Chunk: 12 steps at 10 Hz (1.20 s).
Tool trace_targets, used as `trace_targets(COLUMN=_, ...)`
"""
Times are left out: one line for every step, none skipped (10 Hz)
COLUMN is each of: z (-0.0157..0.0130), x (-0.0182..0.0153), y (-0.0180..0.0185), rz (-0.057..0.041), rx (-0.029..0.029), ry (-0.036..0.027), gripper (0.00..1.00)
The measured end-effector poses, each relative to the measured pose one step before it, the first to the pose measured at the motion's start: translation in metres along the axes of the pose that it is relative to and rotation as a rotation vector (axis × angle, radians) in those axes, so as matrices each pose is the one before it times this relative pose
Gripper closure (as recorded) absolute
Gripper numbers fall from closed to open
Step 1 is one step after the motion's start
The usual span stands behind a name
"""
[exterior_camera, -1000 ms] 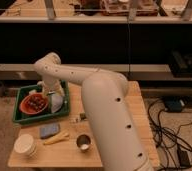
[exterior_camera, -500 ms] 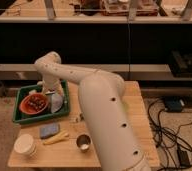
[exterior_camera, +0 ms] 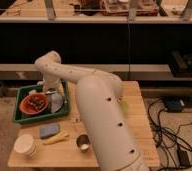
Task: Place towel in metal cup
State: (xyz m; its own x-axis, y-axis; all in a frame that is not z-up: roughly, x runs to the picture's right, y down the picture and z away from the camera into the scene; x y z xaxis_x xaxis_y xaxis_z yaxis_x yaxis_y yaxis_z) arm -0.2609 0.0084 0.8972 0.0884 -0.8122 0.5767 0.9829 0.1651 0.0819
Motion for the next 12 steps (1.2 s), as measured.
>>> trace_targets(z=0.00386, x=0.00067, y=-0.0025, rz=0.00543, rx=0.00122, ry=0.01384, gripper=0.36)
trace_targets(z=0.0057, x=-0.00196, y=-0.00194, rz=-0.00076, rx=0.00039, ry=0.00923, gripper=0.36)
trace_targets(z=0.00553, x=-0.00131, y=-0.00048, rz=-0.00347, rx=-0.00429, ry=0.01117, gripper=0.36)
trace_targets(z=0.00654, x=-0.00122, y=0.00106, rz=0.00671, rx=-0.00676, ry=0.00426, gripper=0.36)
trace_targets(z=0.00609, x=0.0016, y=0.00155, rz=0.01144, rx=-0.01026, ry=0.0079, gripper=0.36)
trace_targets(z=0.00773, x=0.00025, y=0.00023, rz=0.02087, rx=-0.00995, ry=0.00018, gripper=0.36)
trace_targets(z=0.00158, x=-0.00413, y=0.00061, rz=-0.0056, rx=-0.00869, ry=-0.0099, gripper=0.36)
trace_targets(z=-0.00062, x=-0.00043, y=-0.00219, rz=-0.00293, rx=0.00232, ry=0.00084, gripper=0.36)
trace_targets(z=0.00306, x=0.00094, y=0.00042, rz=0.01405, rx=-0.00082, ry=-0.00123, gripper=0.36)
trace_targets(z=0.00948, x=0.00017, y=0.00497, rz=0.02797, rx=-0.02261, ry=-0.00365, gripper=0.36)
trace_targets(z=0.00911, x=-0.00179, y=0.00373, rz=0.01823, rx=-0.0194, ry=-0.00568, gripper=0.36)
trace_targets(z=0.01219, x=-0.00262, y=0.00131, rz=0.01851, rx=-0.01445, ry=-0.00453, gripper=0.36)
